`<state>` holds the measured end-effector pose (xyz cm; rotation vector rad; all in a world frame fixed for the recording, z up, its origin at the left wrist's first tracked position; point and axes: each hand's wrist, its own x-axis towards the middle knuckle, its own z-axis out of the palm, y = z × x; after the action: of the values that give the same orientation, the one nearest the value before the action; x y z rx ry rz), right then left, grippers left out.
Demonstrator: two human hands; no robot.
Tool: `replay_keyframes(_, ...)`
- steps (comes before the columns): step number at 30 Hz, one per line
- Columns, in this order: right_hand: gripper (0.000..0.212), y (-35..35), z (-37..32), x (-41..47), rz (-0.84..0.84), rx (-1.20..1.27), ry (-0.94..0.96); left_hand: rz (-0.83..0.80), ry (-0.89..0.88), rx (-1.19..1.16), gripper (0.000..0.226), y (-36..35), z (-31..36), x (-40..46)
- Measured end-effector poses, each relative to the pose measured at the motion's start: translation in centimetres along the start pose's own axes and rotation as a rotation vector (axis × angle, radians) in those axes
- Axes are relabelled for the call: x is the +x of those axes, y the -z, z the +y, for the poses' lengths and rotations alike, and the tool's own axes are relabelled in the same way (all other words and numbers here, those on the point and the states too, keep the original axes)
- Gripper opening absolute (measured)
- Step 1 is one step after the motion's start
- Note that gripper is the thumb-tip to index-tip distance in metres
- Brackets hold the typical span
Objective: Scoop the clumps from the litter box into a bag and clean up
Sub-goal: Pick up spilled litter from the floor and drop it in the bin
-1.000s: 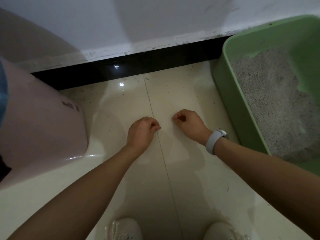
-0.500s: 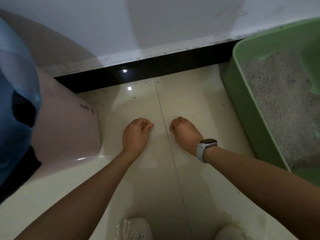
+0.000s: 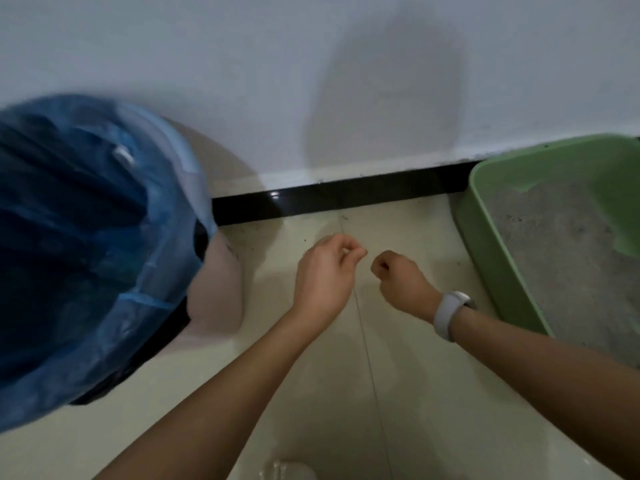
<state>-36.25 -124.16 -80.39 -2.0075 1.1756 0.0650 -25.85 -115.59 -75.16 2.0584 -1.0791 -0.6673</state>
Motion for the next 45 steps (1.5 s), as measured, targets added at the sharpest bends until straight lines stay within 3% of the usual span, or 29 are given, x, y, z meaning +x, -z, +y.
replay_keyframes(2, 0.016, 3.3, -2.7, -0.2, 0.054, 0.074, 0.035, -0.004, -0.027, -0.051, 0.006, 2.2, 3.8, 0.5)
replay_keyframes(4, 0.027, 6.6, -6.1, -0.7, 0.105, 0.130, 0.111, 0.039, -0.072, -0.098, 0.014, 5.0, 7.3, 0.8)
replay_keyframes(8, 0.032, 11.3, -14.0, -2.4, 0.113, 0.183, 0.315, 0.255, -0.175, -0.080, 0.015, 13.0, 11.3, 0.2)
replay_keyframes(11, 0.025, 11.7, -20.3, -3.7, 0.051, 0.205, 0.446, 0.475, -0.112, -0.003, 0.013, 19.7, 10.5, -0.9)
replay_keyframes(14, 0.024, 9.4, -25.8, -4.5, -0.017, 0.181, 0.553, 0.578, -0.022, 0.159, 0.014, 24.6, 6.8, -2.3)
replay_keyframes(16, 0.019, 7.6, -28.6, -4.8, -0.101, 0.124, 0.638, 0.492, 0.037, 0.361, 0.019, 26.4, 3.9, -3.2)
replay_keyframes(18, 0.031, 6.1, -30.3, -5.1, -0.230, -0.069, 0.721, 0.280, 0.184, 0.602, 0.027, 27.0, 1.6, -4.4)
replay_keyframes(20, 0.039, 4.9, -30.7, -5.1, -0.331, -0.247, 0.758, 0.080, 0.348, 0.696, 0.045, 26.9, 0.0, -5.4)
replay_keyframes(24, 0.043, 4.3, -29.6, -5.4, -0.274, -0.282, 0.795, 0.032, 0.387, 0.736, 0.068, 25.9, -1.0, -5.8)
replay_keyframes(30, 0.035, 7.8, -25.1, -4.4, 0.055, -0.097, 0.779, 0.204, 0.113, 0.571, 0.052, 23.0, 3.0, -3.3)
replay_keyframes(35, 0.033, 10.3, -17.7, -2.8, 0.251, -0.013, 0.528, 0.241, -0.246, 0.479, 0.042, 16.0, 6.7, -1.1)
replay_keyframes(38, 0.034, 9.8, -11.5, -1.9, 0.261, -0.034, 0.293, 0.183, -0.452, 0.418, 0.035, 9.9, 6.9, -0.9)
replay_keyframes(41, 0.037, 7.4, -5.0, -1.6, 0.176, -0.119, 0.099, -0.066, -0.409, 0.377, 0.047, 4.5, 4.9, -1.5)
replay_keyframes(45, 0.043, 3.6, 0.3, -1.4, 0.031, -0.266, -0.025, -0.283, -0.183, 0.456, 0.049, 0.5, -1.3, -2.3)
